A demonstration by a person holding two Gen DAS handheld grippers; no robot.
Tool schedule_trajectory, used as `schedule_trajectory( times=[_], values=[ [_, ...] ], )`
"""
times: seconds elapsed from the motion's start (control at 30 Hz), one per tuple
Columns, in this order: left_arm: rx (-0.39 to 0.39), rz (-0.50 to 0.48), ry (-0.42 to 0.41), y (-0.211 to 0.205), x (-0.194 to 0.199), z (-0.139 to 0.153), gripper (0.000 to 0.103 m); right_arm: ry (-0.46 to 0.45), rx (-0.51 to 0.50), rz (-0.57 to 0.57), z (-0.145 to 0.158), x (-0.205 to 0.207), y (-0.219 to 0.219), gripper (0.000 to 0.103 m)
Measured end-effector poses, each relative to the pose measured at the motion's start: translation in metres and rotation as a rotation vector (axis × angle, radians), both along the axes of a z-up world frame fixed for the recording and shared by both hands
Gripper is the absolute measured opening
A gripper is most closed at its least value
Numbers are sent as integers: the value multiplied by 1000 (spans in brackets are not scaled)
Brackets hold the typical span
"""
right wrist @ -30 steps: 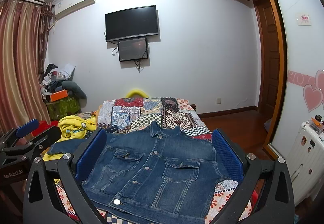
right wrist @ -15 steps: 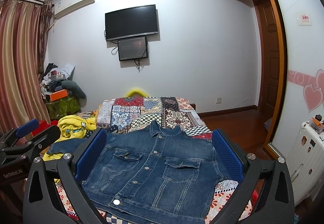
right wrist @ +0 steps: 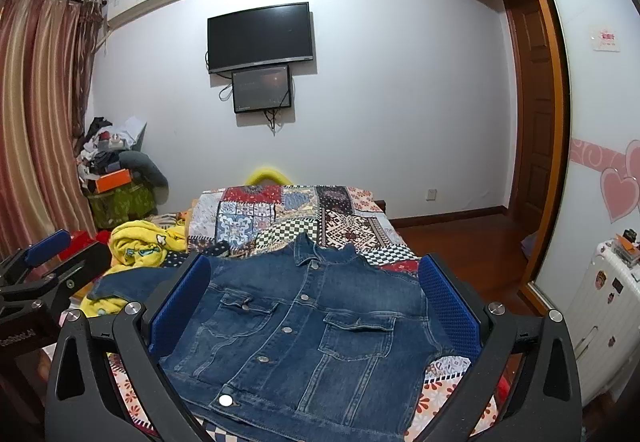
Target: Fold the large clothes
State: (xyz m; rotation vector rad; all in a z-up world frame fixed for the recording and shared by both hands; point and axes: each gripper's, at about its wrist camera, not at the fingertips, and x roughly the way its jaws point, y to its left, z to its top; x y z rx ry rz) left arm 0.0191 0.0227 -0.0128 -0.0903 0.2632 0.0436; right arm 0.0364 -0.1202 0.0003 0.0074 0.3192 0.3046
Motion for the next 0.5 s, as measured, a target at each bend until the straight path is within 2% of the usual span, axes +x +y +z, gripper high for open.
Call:
schedule_trajectory(
  times=[0.2, 0.37, 0.5],
  values=[
    [3, 40, -6, 21, 19, -3, 103, 25, -23, -4, -3, 22, 10, 103],
    [-9, 143, 26, 62, 49, -14, 103, 54, -61, -6, -12, 54, 23, 103],
    [-51, 207, 90, 109, 79, -36, 103, 89, -75, 1, -24, 78, 31, 103]
  ],
)
